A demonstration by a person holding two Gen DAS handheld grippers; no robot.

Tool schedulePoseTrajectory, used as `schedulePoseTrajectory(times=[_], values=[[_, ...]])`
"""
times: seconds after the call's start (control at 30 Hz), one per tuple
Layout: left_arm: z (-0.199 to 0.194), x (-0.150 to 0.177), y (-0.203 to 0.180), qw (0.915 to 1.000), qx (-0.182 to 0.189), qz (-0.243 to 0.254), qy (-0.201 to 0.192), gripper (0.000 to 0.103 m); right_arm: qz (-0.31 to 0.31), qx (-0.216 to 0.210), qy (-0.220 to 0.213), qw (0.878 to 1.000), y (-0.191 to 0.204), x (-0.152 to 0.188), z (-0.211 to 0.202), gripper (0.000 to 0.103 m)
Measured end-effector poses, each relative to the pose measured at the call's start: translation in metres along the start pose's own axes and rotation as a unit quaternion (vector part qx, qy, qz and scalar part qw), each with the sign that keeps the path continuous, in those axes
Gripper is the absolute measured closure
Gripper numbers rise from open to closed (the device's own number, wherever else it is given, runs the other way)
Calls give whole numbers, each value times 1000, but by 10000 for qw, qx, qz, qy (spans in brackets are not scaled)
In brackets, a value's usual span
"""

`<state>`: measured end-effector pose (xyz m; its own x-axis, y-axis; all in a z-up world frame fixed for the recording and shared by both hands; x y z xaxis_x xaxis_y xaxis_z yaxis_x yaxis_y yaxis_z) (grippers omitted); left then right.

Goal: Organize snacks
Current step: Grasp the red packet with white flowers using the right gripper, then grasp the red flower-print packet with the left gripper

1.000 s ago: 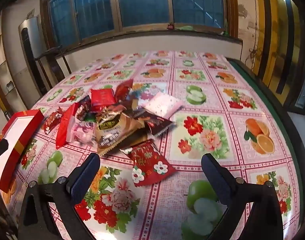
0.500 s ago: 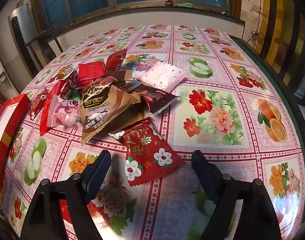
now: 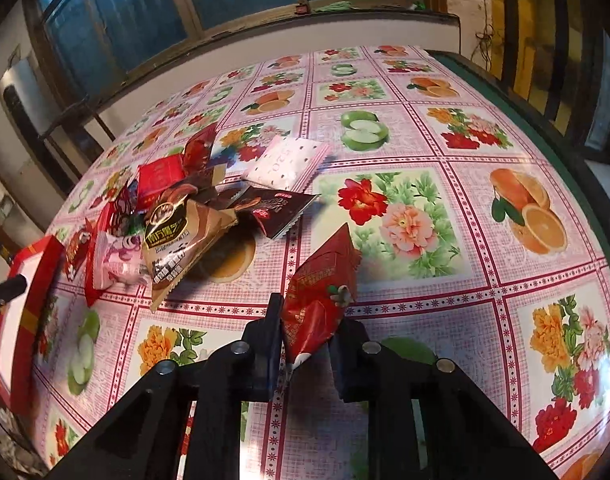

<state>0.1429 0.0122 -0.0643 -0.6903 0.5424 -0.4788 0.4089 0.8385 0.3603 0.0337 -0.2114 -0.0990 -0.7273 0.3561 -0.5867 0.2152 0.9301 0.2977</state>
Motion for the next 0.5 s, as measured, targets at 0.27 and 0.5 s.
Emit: schedulePoseTrajectory(times=[0.27,0.5], values=[[49,-15,-7,9981,50,379,488,0,288,-247,24,9993,-6,0,-3,81],[67,-20,-13,9963,178,500,682,0,501,-426,31,9978,-9,0,-4,81]])
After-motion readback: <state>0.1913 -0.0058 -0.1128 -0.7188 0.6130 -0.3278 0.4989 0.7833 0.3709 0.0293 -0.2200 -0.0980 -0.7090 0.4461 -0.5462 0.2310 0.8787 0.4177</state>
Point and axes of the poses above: each gripper's, at about its wrist camera, not at the fingertips, and z roughly the way its jaws point, y to its left, x to its underside, the point moved 6 cm from there along z, roughly the way its jaws point, and after that the axes turned 4 degrees about -x, right-handed, at the moved point
